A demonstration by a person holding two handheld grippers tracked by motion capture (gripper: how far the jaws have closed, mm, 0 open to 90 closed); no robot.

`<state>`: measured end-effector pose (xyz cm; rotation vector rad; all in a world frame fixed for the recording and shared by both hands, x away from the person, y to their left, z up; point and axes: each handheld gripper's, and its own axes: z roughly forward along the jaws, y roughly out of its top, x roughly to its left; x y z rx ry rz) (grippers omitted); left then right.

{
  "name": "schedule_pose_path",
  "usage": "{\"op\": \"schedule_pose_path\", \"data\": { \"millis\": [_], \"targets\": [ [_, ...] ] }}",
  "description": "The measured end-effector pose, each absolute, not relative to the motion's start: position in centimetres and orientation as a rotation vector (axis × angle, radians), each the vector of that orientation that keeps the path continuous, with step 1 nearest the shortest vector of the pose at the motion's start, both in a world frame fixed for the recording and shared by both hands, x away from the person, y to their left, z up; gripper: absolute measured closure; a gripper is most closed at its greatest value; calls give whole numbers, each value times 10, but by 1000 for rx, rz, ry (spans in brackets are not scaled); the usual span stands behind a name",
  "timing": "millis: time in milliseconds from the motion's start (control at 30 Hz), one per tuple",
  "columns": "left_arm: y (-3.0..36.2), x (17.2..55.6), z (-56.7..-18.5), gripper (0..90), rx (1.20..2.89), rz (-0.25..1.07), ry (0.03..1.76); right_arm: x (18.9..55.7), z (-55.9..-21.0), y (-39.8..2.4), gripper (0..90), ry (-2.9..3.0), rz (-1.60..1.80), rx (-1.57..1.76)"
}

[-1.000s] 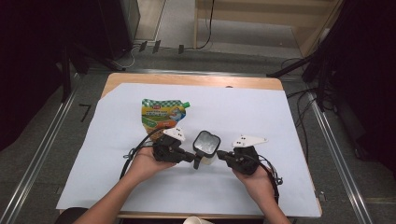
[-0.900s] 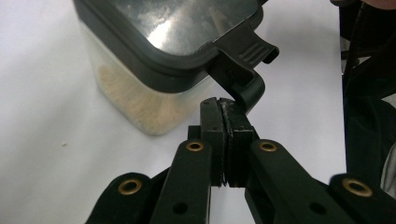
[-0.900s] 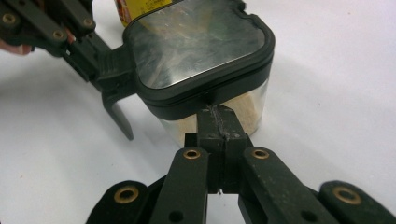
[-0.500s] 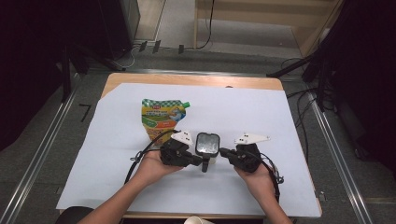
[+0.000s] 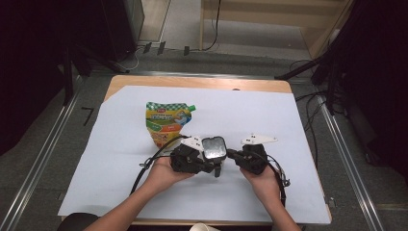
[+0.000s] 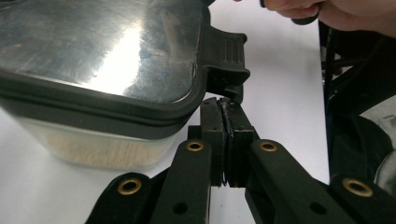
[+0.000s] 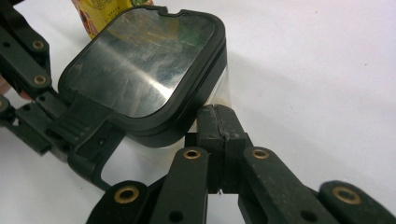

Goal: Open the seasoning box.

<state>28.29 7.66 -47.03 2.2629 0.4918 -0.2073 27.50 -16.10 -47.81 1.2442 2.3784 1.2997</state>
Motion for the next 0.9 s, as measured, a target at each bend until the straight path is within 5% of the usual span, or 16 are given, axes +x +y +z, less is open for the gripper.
{"op": "schedule_pose_path", "data": {
  "millis": [367,600,900],
  "targets": [
    [94,282,-457,831,2270,-219,467,258,-469,-166,900,2374,1304,1210],
    [110,285,-451,658,2242,-242,469,240,-462,-167,900,2380,1323,1212],
    [118,290,-452,540,2250,-243,481,217,-460,-155,900,2409,1348,1159]
  ]
}}
